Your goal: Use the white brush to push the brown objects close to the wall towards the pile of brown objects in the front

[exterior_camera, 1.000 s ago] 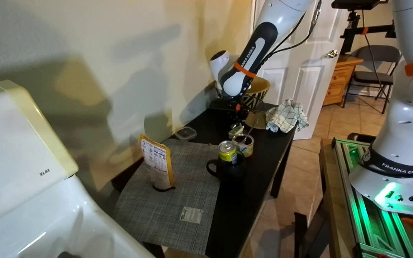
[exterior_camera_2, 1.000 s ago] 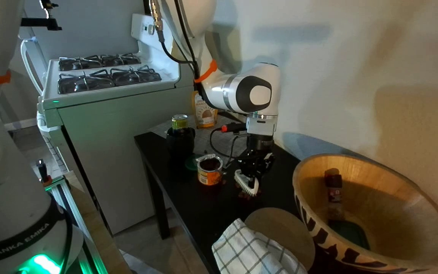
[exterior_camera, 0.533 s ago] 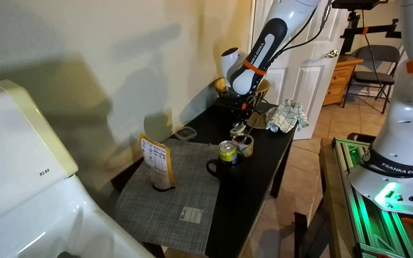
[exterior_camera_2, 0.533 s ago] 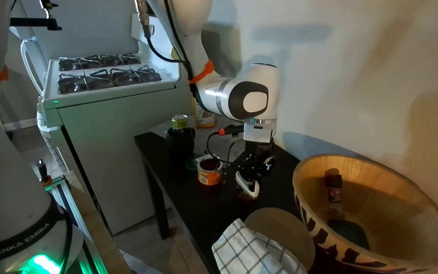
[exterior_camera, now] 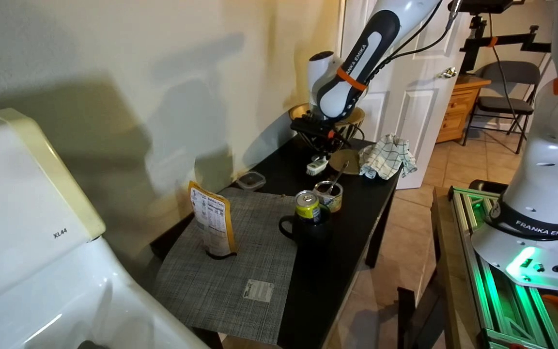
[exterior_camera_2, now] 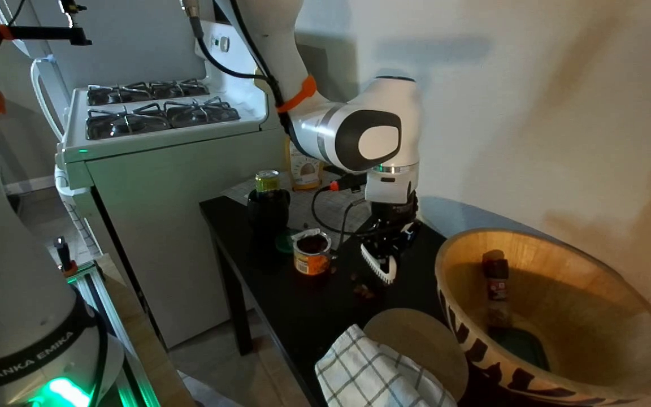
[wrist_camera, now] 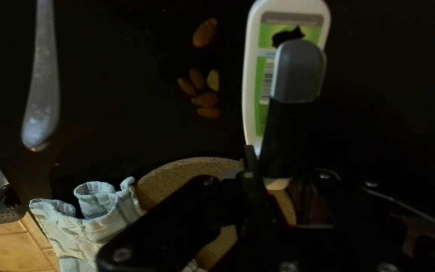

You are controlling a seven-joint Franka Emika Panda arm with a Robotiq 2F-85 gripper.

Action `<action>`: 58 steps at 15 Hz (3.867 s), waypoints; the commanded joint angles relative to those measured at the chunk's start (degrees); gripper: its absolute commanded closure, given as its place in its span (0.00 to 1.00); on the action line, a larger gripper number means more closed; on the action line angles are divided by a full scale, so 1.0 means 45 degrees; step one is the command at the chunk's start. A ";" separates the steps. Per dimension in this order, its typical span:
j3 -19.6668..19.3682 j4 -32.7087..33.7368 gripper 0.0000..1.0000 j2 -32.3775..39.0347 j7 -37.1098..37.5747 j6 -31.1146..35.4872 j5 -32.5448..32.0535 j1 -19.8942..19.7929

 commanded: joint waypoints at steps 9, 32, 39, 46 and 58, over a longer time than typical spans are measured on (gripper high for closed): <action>0.0892 0.0388 0.94 0.1008 -0.0921 0.1679 0.1990 -0.0827; -0.0120 -0.0650 0.94 -0.0326 -0.0439 0.0668 0.1482 0.0158; -0.0135 0.1647 0.94 -0.0688 0.2160 -0.3334 -0.2846 0.1536; 0.1147 0.3752 0.94 0.1438 0.3181 -0.3390 -0.3702 0.1447; 0.0983 0.2038 0.22 0.1902 0.1671 -0.0325 -0.2146 0.0826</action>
